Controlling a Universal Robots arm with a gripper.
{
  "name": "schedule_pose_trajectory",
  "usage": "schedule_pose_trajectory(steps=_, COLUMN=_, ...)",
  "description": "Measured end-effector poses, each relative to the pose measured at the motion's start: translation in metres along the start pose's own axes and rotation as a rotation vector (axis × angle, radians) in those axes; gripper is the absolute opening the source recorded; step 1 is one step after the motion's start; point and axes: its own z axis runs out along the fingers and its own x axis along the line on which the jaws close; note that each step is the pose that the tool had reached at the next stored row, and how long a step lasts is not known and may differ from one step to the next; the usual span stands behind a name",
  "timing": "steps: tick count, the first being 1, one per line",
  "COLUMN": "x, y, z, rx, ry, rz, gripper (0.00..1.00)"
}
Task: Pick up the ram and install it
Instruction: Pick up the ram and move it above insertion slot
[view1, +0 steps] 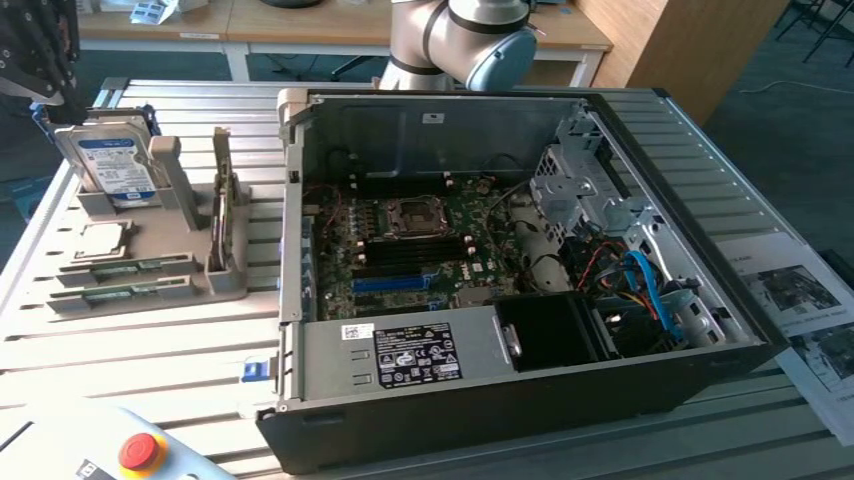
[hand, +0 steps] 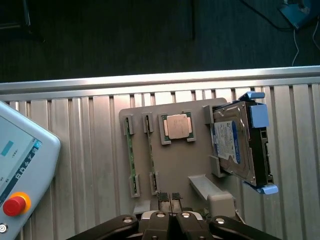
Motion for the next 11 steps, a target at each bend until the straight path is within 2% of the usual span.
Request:
schedule_pose_trajectory(steps=3, x=0.0000, y=0.0000, z=0.0000, rx=0.0000, ry=0.0001, rz=-0.003, gripper=0.10)
schedule_pose_trajectory(steps=9, x=0.0000, y=0.0000, z=0.0001, rx=-0.0019, ry=0.0039, rz=-0.087, gripper=0.10)
schedule_pose_trajectory(steps=11, x=0.0000, y=0.0000, z=0.0000, rx=-0.0023, ry=0.0045, rz=-0.101, gripper=0.10)
